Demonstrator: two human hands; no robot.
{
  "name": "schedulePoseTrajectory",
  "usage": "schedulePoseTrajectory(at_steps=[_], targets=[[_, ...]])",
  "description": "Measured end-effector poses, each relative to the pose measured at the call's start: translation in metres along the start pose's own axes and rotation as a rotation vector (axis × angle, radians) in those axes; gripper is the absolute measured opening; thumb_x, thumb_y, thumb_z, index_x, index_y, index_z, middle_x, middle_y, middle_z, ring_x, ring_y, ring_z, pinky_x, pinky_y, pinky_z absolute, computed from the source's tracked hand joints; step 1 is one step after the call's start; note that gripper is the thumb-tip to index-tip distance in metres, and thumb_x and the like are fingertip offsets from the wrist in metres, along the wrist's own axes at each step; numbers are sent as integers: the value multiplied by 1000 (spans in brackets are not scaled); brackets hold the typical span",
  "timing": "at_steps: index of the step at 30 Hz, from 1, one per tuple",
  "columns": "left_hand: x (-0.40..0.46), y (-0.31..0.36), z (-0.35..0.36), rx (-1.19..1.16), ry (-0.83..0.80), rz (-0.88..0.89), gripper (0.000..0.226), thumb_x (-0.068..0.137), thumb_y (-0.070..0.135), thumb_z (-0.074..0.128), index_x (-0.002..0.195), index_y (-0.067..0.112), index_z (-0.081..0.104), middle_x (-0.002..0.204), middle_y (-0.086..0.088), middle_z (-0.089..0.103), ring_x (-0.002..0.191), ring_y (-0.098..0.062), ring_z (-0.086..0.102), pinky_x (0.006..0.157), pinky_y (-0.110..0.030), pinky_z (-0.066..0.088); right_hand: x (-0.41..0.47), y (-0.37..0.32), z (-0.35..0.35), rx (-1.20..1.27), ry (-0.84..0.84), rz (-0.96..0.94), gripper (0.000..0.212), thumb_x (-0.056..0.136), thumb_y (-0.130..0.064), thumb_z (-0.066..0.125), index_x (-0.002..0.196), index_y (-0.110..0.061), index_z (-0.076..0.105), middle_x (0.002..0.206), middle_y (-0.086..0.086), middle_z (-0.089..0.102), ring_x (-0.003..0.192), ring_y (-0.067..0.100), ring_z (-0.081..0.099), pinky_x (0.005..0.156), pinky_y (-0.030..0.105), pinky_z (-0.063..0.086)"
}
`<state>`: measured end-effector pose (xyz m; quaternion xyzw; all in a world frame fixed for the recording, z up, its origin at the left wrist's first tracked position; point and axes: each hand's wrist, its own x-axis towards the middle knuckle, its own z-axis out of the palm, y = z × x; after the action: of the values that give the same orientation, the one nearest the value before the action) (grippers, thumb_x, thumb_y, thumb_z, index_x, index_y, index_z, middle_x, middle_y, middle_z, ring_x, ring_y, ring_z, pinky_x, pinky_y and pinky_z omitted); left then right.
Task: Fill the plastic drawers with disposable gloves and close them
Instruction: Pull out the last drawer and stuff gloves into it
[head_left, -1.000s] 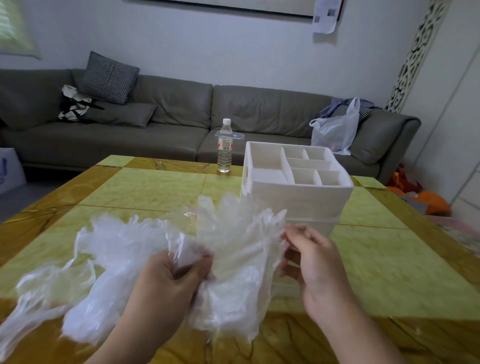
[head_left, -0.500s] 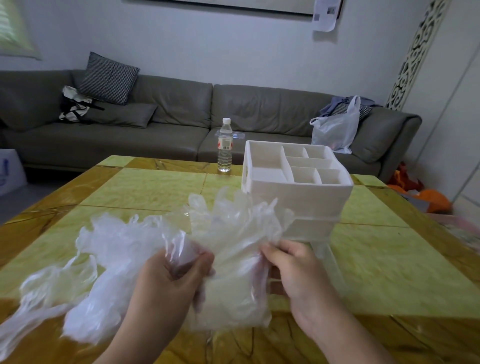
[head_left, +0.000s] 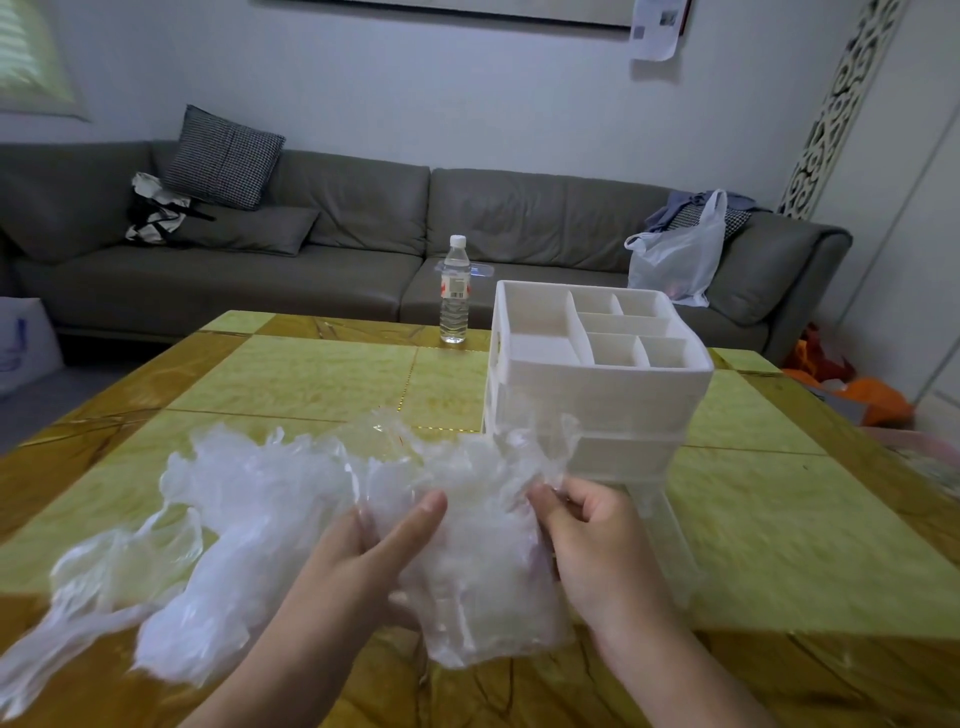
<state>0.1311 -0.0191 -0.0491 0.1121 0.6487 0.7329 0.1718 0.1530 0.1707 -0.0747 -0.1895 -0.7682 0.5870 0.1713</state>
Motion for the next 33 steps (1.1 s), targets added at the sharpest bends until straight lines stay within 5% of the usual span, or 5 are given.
schedulePoseTrajectory(at_steps=[10, 22, 26, 28, 33], targets=[[4, -16, 1, -134, -65, -152, 53, 75, 30, 81, 123, 10, 71, 113, -15, 77, 100, -38, 75, 81, -55, 61, 1, 3, -1, 1, 175, -61, 40, 104, -33, 63, 72, -9, 61, 56, -1, 59, 56, 17, 54, 63, 36, 45], [17, -20, -9, -239, 116, -131, 33, 105, 14, 49, 106, 0, 79, 108, -25, 76, 92, -42, 76, 84, -58, 59, 19, -8, -35, 304, 312, 55, 21, 105, -26, 65, 93, -20, 81, 69, -6, 75, 72, 18, 75, 62, 34, 61], [18, -19, -16, -98, 18, -122, 30, 106, 5, 46, 117, 1, 73, 109, -17, 78, 96, -35, 77, 72, -46, 63, 14, -31, -49, 836, 115, 103, 24, 106, -12, 57, 107, -7, 80, 103, 14, 81, 90, 26, 80, 65, 33, 67], [17, -20, -17, -56, -60, -150, 32, 105, 2, 46, 113, 4, 77, 110, -17, 78, 99, -31, 77, 77, -45, 63, 7, -43, -49, 968, -15, 70, 31, 104, -6, 52, 97, -8, 83, 93, 12, 81, 72, 20, 79, 53, 24, 60], [13, -19, -11, -170, -164, -223, 34, 98, 8, 48, 110, -1, 78, 120, -24, 73, 113, -38, 72, 97, -51, 56, 2, -24, -24, 691, -102, 77, 13, 92, -17, 71, 101, -10, 77, 84, 17, 76, 42, 16, 49, 35, 21, 36]])
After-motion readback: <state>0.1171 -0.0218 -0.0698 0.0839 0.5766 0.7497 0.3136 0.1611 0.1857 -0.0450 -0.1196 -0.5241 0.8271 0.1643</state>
